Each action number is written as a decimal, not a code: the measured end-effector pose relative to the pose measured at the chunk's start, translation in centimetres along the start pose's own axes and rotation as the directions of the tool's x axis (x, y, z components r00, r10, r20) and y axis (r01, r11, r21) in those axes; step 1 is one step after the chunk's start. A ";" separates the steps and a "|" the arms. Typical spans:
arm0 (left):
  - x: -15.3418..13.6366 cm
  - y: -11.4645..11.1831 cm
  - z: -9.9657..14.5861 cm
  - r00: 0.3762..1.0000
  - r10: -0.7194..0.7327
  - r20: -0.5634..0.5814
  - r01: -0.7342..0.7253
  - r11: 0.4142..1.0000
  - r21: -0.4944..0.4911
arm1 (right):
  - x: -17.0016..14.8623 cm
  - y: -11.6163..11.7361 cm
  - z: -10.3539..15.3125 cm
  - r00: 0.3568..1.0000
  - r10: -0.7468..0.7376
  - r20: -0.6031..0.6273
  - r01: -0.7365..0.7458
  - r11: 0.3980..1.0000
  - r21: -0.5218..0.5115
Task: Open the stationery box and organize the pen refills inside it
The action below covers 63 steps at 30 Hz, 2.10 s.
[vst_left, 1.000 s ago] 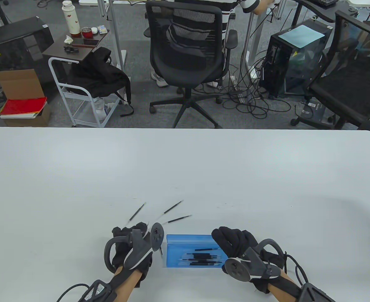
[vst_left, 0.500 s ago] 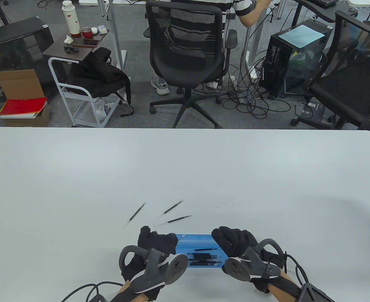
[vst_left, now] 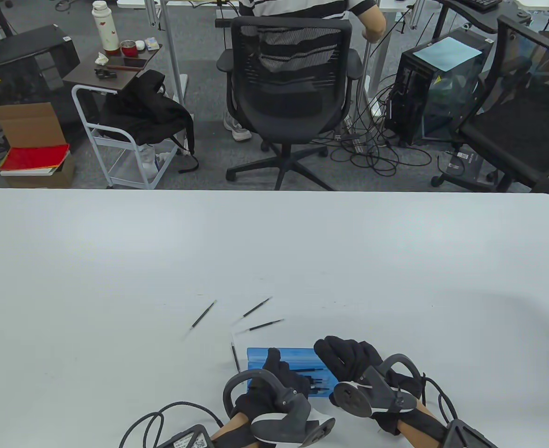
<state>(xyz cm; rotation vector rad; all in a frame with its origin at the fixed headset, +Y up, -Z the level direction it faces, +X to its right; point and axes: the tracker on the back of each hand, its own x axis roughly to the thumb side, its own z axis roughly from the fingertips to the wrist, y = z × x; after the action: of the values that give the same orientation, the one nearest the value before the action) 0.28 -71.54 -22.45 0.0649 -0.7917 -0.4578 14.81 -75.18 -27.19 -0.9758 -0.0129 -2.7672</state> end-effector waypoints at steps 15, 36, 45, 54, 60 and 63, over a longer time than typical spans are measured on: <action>2.1 -0.9 -1.4 0.975 -0.208 0.076 0.202 0.976 0.085 | 0.1 0.0 0.0 1.000 0.003 0.001 -0.003 1.000 0.000; -5.4 2.2 3.6 0.981 0.083 -0.175 -0.041 0.972 0.231 | 0.1 0.0 0.0 1.000 0.003 -0.001 -0.003 1.000 0.001; -10.8 -1.1 5.0 0.864 0.278 -0.420 -0.221 0.958 0.181 | 0.1 0.0 0.0 1.000 0.002 -0.002 -0.002 1.000 0.001; -12.0 -5.0 2.9 0.770 0.356 -0.530 -0.357 0.928 0.104 | 0.1 0.0 0.0 1.000 0.001 -0.002 -0.001 1.000 0.000; -12.3 -6.8 1.5 0.742 0.352 -0.571 -0.400 0.915 0.044 | 0.1 0.0 0.0 1.000 0.000 -0.001 0.000 1.000 0.001; -12.6 -7.6 1.3 0.722 0.366 -0.587 -0.434 0.900 0.027 | 0.1 0.0 0.0 1.000 0.001 -0.001 -0.001 1.000 0.001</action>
<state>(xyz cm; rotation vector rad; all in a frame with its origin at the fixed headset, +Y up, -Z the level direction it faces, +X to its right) -11.08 -72.92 -31.71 -0.0736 -0.1525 -0.0460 14.78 -75.21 -27.12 -0.9734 -0.0134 -2.7665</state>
